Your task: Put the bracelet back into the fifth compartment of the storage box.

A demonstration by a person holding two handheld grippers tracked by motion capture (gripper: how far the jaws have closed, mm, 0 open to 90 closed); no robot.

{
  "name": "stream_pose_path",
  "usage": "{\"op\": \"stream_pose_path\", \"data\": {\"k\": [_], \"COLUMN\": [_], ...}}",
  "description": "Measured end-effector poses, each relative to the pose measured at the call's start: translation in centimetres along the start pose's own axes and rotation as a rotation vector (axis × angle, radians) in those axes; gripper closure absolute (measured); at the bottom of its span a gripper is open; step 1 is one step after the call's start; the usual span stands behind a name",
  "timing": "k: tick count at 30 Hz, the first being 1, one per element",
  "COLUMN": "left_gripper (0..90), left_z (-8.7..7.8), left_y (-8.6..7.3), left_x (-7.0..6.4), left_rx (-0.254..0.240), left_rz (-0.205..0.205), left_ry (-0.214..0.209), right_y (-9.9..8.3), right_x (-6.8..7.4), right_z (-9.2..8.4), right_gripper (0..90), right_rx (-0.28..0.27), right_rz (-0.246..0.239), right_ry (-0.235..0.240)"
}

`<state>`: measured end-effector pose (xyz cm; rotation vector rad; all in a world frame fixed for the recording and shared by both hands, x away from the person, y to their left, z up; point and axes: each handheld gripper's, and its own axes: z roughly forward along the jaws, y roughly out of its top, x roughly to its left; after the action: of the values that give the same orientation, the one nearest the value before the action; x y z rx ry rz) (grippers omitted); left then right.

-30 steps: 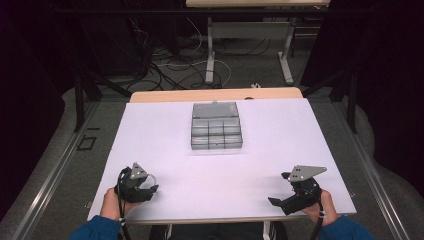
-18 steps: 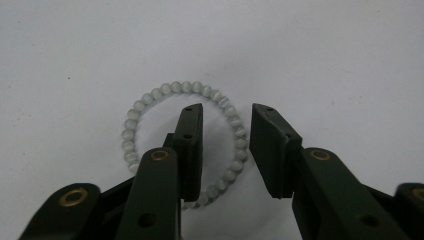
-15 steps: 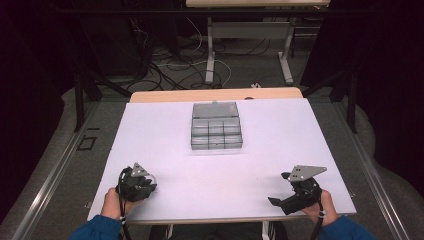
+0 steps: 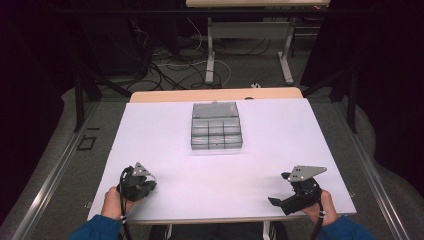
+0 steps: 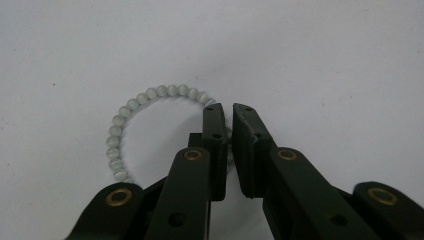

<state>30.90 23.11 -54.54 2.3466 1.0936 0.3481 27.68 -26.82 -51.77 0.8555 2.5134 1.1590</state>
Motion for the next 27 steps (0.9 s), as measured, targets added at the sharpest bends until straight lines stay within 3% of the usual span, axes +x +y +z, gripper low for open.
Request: {"op": "stream_pose_path", "data": {"k": [8, 27], "left_gripper": [85.7, 85.7], "left_z": [-0.2, -1.8], "left_y": [0.1, -0.1], "left_x": [-0.1, 0.0], "left_rx": [0.010, -0.079], "left_rz": [0.031, 0.063], "left_ry": [0.005, 0.051], "right_y": [0.0, 0.0], "right_x": [0.0, 0.0], "right_z": [-0.1, -0.1], "right_gripper": [3.4, 3.5], "right_rx": [0.006, -0.002], "right_rz": [-0.003, 0.002], "right_ry": [0.009, 0.005]}}
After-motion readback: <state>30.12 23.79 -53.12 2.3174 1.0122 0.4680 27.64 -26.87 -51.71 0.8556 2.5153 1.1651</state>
